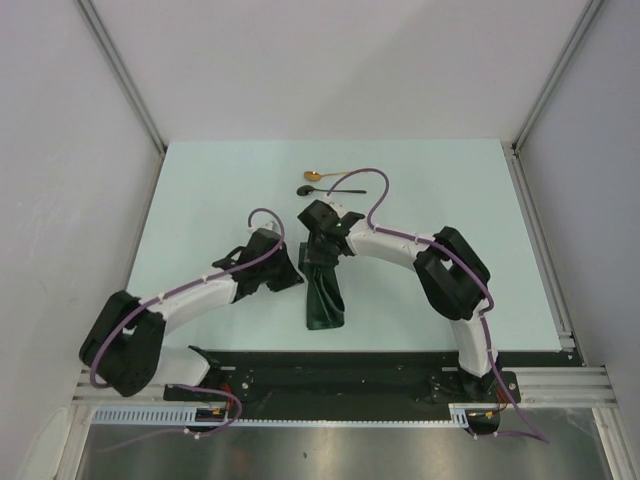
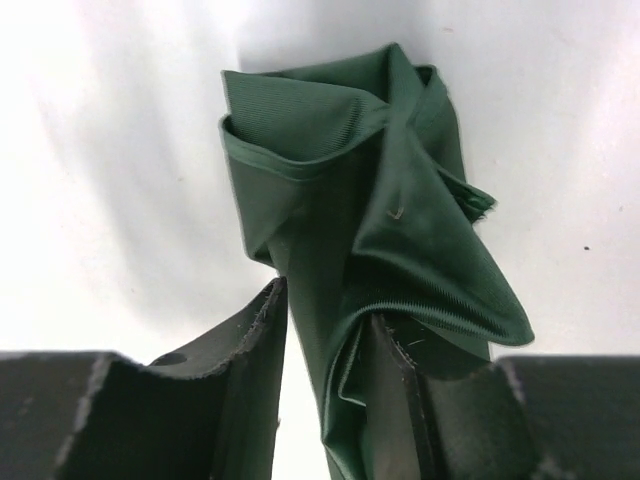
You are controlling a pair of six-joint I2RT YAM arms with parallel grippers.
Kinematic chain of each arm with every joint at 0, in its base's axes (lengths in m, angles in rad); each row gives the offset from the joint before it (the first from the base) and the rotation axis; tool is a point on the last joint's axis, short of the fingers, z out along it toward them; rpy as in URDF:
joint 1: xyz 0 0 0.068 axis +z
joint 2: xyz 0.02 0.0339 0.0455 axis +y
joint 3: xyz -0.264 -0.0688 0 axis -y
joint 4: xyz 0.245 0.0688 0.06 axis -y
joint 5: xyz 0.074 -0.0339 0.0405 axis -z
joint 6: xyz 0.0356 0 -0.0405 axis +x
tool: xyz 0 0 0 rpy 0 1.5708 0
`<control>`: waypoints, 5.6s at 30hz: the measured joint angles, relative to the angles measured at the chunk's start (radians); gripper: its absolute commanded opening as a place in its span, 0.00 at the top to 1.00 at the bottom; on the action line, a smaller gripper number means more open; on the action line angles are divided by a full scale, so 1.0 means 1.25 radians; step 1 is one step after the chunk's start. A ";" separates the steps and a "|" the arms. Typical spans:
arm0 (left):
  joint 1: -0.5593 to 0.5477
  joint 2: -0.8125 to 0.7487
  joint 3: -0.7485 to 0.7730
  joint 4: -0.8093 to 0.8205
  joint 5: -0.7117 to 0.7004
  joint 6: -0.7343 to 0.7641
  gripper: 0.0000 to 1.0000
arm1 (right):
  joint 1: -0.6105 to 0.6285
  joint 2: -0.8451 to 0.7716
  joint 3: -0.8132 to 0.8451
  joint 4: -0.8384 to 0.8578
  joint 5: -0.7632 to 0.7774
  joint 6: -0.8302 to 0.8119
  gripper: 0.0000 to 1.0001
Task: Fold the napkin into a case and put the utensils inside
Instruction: Fold the 2/3-rectangle-folded napkin at the center of the board, then smooth out the 2/3-rectangle-folded napkin at the center of the board, then stuff the top corner of the smaller-rectangle-folded napkin into the folded napkin.
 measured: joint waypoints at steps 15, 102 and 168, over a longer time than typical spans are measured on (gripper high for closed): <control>0.054 -0.285 -0.008 -0.084 0.016 0.044 0.73 | 0.030 0.106 0.167 -0.116 0.021 0.038 0.61; 0.191 0.442 0.544 -0.315 0.156 0.266 0.84 | -0.008 -0.174 -0.577 0.637 -0.565 -0.112 0.78; 0.242 0.379 0.493 -0.240 0.222 0.187 0.83 | -0.212 0.099 -0.062 0.421 -0.502 -0.218 0.54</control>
